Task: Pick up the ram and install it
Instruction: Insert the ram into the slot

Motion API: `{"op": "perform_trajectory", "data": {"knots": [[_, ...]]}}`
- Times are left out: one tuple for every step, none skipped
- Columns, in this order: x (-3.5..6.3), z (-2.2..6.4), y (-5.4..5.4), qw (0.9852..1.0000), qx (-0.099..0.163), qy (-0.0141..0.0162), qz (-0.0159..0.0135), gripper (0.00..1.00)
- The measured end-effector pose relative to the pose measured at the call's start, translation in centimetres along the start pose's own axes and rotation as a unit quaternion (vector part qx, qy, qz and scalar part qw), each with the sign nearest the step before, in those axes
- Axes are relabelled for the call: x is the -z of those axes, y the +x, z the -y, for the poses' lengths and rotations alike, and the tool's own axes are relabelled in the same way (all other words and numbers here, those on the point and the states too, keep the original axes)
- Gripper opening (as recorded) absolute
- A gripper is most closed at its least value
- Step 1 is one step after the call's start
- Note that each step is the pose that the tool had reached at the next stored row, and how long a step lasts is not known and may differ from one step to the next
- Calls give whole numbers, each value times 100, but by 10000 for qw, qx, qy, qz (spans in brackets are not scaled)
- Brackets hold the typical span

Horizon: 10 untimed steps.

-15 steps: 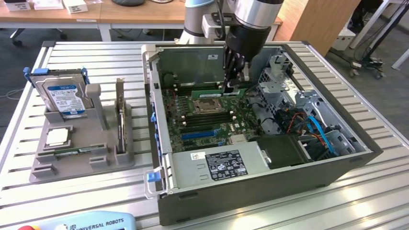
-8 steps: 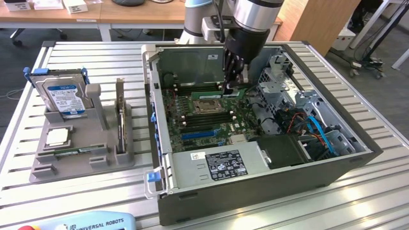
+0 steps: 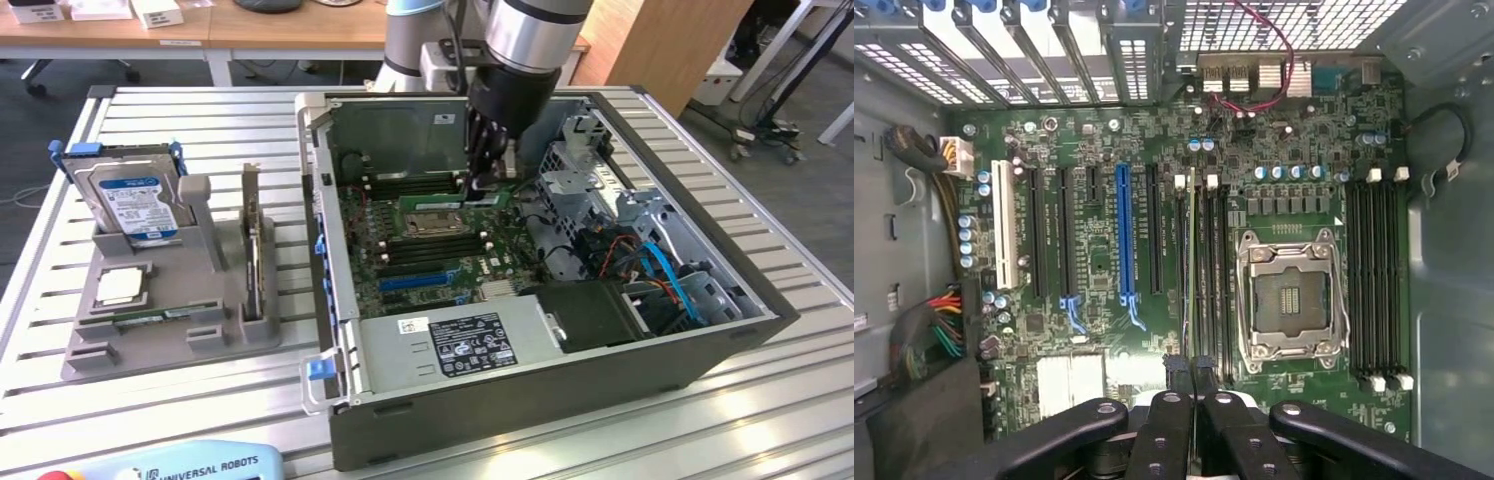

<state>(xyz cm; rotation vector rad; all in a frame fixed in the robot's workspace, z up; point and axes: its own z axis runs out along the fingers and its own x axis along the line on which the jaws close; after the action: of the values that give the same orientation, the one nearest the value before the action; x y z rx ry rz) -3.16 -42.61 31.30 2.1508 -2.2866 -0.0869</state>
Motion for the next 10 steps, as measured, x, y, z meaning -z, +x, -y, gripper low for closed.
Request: {"op": "perform_trajectory", "data": {"knots": [[-8, 0, 0, 10000, -4, 0, 0, 12], [-16, 1, 1, 10000, -8, 0, 1, 12], [-23, 1, 1, 10000, -11, 0, 1, 12], [-30, 1, 1, 10000, -13, 1, 1, 12], [-39, 2, 1, 10000, -14, 1, 1, 12], [-45, 2, 2, 10000, -14, 0, 1, 12], [-52, 2, 2, 10000, -15, 1, 1, 12], [-58, 2, 2, 10000, -14, 1, 1, 12], [-61, 2, 2, 10000, -15, 2, 1, 12], [-62, 2, 3, 10000, -15, 4, 0, 12]]}}
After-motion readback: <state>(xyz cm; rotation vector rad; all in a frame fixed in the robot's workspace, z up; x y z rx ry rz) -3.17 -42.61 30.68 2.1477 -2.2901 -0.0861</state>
